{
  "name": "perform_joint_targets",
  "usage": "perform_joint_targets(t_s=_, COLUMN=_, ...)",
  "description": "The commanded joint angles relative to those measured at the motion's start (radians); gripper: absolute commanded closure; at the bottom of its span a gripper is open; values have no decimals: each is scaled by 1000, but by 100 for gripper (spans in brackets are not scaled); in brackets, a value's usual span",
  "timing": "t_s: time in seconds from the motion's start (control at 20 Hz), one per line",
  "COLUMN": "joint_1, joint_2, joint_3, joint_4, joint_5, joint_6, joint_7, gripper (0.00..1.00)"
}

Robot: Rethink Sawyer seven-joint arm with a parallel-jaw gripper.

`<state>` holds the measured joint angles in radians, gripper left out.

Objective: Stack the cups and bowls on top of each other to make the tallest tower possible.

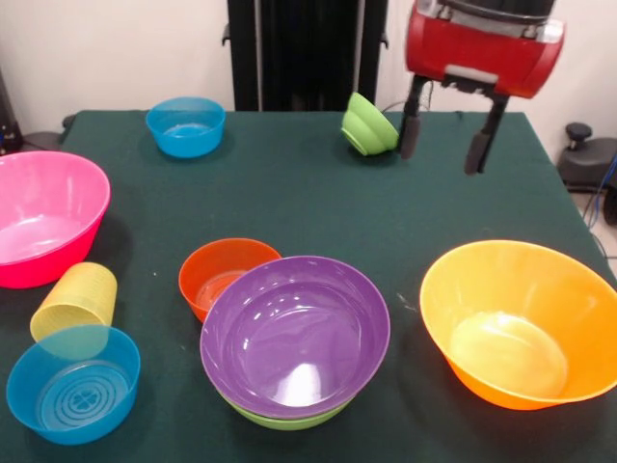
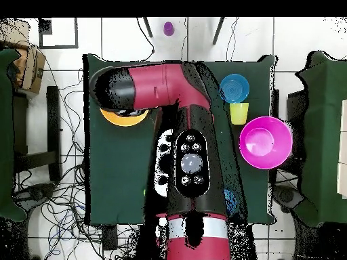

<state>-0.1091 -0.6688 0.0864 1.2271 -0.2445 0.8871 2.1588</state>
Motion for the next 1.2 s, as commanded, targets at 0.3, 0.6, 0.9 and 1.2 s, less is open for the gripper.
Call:
perform_joint_targets(t_s=0.3, joint_1=-44, joint_2=180, joint_3=52, joint_4=-8, joint_5=-55, joint_6=-121, joint_7=-25, gripper=0)
perform_joint_targets(t_s=0.6, joint_1=-22, joint_2=231, joint_3=23, joint_4=-47, joint_5=-68, joint_6=-124, joint_7=-10, gripper=0)
perform_joint_targets(t_s=0.9, joint_1=-8, joint_2=216, joint_3=11, joint_4=-55, joint_5=-53, joint_6=-92, joint_7=-12, gripper=0)
perform_joint_targets(t_s=1.2, joint_1=-3, joint_2=198, joint_3=4, joint_4=-46, joint_5=-42, joint_6=-86, joint_7=-13, gripper=0)
